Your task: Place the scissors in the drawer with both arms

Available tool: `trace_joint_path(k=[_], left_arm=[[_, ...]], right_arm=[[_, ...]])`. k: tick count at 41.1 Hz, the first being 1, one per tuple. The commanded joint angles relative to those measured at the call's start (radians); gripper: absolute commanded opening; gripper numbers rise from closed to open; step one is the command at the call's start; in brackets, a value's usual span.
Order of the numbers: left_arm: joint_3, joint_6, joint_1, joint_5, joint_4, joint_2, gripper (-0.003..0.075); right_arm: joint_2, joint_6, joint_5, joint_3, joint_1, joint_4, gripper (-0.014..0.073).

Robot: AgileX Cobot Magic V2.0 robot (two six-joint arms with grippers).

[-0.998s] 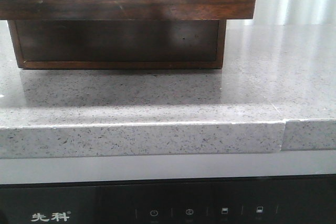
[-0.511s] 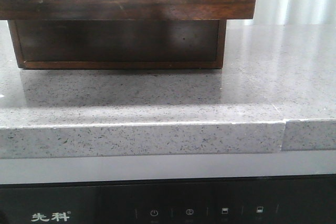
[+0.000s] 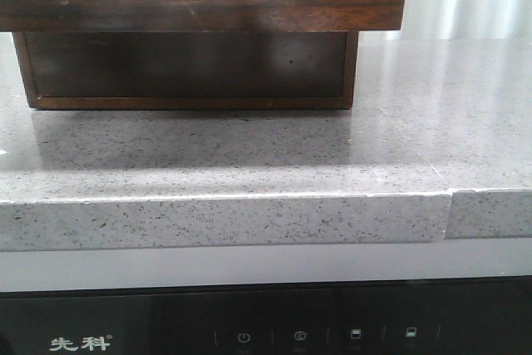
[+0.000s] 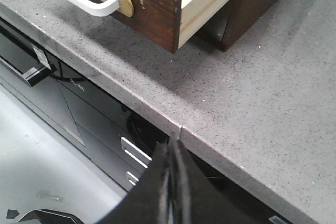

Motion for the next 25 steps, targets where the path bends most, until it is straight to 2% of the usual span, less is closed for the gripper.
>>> trace_joint_path(k=[1,12,18,25], left_arm=[[0.026,-0.001,-0.006,-0.090,0.000,-0.019,-0.0020],[0.026,-0.001,-0.006,-0.090,0.000,-0.019,-0.0020],[0.026,-0.001,-0.006,-0.090,0.000,-0.017,-0.0020],[0.026,-0.001,-0.004,-0.090,0.000,-0.017,-0.0020]], right_arm=[[0.008,-0.005,-0.069,-0.021,-0.005,-0.016,-0.0067],[-0.014,-0.006,-0.078,0.001,-0.021,-0.020,-0.0067],[-0.088,-0.009,-0.164,0.094,-0.186,-0.036,-0.0067],[-0.217,-0.009,-0.418,0.310,-0.415,-0.036,-0.0067]])
